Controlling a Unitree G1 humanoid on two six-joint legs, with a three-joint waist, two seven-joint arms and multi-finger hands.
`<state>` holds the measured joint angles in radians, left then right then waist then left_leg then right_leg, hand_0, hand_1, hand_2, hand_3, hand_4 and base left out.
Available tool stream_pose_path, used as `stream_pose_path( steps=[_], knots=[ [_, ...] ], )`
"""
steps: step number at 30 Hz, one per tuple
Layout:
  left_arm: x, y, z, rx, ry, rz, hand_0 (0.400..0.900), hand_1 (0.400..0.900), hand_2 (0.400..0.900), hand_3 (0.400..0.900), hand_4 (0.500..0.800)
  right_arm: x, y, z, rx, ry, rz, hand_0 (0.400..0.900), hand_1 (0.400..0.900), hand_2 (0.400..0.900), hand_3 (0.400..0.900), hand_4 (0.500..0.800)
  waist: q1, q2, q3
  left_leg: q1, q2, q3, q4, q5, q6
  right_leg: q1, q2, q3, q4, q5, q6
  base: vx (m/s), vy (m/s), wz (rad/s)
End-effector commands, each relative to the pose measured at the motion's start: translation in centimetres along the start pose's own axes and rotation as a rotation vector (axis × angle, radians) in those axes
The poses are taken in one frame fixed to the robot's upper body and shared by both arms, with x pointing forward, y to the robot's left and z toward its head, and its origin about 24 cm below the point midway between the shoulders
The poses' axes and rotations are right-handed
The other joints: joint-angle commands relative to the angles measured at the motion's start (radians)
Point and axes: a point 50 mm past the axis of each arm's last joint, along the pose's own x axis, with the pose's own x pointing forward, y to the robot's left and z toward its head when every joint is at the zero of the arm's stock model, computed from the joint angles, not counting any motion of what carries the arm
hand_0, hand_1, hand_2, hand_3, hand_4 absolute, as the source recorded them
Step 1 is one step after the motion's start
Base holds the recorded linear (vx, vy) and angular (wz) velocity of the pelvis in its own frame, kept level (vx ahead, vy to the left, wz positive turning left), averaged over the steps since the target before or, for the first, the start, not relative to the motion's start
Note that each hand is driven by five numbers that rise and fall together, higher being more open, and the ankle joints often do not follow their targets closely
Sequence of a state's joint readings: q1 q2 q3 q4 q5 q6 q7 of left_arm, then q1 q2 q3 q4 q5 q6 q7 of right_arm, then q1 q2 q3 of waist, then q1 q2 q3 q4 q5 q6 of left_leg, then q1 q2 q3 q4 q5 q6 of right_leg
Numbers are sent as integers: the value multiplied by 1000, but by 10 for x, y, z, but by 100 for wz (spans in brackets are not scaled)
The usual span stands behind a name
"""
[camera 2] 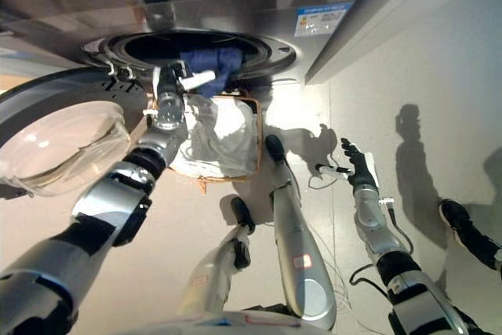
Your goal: Put the clothes in the basket into the washing machine.
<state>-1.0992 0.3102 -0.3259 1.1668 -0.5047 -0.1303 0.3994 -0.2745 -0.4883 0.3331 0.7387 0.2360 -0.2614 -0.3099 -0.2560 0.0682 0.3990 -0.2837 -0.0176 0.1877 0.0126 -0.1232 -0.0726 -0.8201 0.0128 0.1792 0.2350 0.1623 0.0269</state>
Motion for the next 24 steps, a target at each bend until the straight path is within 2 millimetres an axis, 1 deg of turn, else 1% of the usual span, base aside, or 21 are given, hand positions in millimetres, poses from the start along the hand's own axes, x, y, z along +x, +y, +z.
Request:
stream_pose_path(
  steps=[1, 3, 4, 5, 7, 8, 11, 17, 20, 24],
  knots=[
    [8, 21, 19, -135, -66, 73, 400, 400, 400, 400, 500, -24, -6, -30, 19, 73, -11, 900, 900, 900, 900, 800, -45, 51, -141, 120, 42, -33, -14, -50, -19, -36, 48, 2, -15, 11, 94, 134, -34, -21],
    [13, 28, 35, -143, -107, 87, 400, 400, 400, 400, 500, -26, -6, -32, 26, 73, -13, 900, 900, 900, 900, 800, -54, 57, -150, 128, 56, -29, -37, -22, -31, -44, 57, -8, -7, -3, 89, 108, -42, -9],
    [13, 28, 35, -143, -107, 87, 400, 400, 400, 400, 500, -26, -6, -32, 26, 73, -13, 900, 900, 900, 900, 800, -54, 57, -151, 129, 56, -29, -38, -21, -32, -44, 57, -8, -6, -4, 89, 108, -70, 6],
    [15, 30, 47, -139, -148, 81, 400, 400, 400, 400, 500, -30, -9, -34, 31, 76, -23, 900, 900, 900, 900, 800, -58, 61, -157, 129, 70, -32, -48, 6, -42, -52, 63, -16, 10, -21, 84, 95, -79, 14],
    [14, 25, 49, -155, -153, 68, 400, 400, 400, 400, 500, -35, -10, -40, 31, 91, -26, 900, 900, 900, 900, 800, -60, 65, -163, 132, 81, -39, -55, 23, -47, -59, 66, -26, 32, -41, 79, 99, -89, 20],
    [13, 22, 49, -156, -152, 63, 900, 900, 900, 900, 800, -37, -10, -42, 27, 98, -22, 900, 900, 900, 900, 800, -60, 68, -167, 136, 84, -39, -59, 24, -49, -60, 68, -30, 37, -45, 78, 74, -54, 13],
    [11, 15, 48, -146, -149, 50, 900, 900, 900, 900, 800, -40, -10, -44, 29, 100, -22, 900, 900, 900, 900, 800, -54, 74, -178, 133, 86, -44, -65, 40, -50, -69, 69, -40, 40, -46, 77, 48, -40, 13],
    [7, 5, 34, -85, -122, 28, 900, 900, 900, 900, 800, -45, -10, -43, 36, 82, -14, 900, 900, 900, 900, 800, -43, 81, -198, 137, 88, -54, -88, 50, -53, -73, 62, -54, 41, -42, 77, 6, -18, 14],
    [1, -8, 22, -105, -98, -9, 900, 900, 900, 900, 800, -47, -10, -45, 37, 91, -19, 900, 900, 900, 900, 800, -35, 80, -205, 137, 84, -67, -87, 54, -50, -69, 51, -60, 37, -37, 77, -23, 1, 16],
    [-8, -20, 2, -128, -57, -61, 900, 900, 900, 900, 800, -46, -8, -44, 46, 94, -14, 900, 900, 900, 900, 800, -23, 77, -207, 145, 75, -79, -89, 40, -43, -49, 37, -65, 34, -28, 77, -35, 22, 6]
  ],
)
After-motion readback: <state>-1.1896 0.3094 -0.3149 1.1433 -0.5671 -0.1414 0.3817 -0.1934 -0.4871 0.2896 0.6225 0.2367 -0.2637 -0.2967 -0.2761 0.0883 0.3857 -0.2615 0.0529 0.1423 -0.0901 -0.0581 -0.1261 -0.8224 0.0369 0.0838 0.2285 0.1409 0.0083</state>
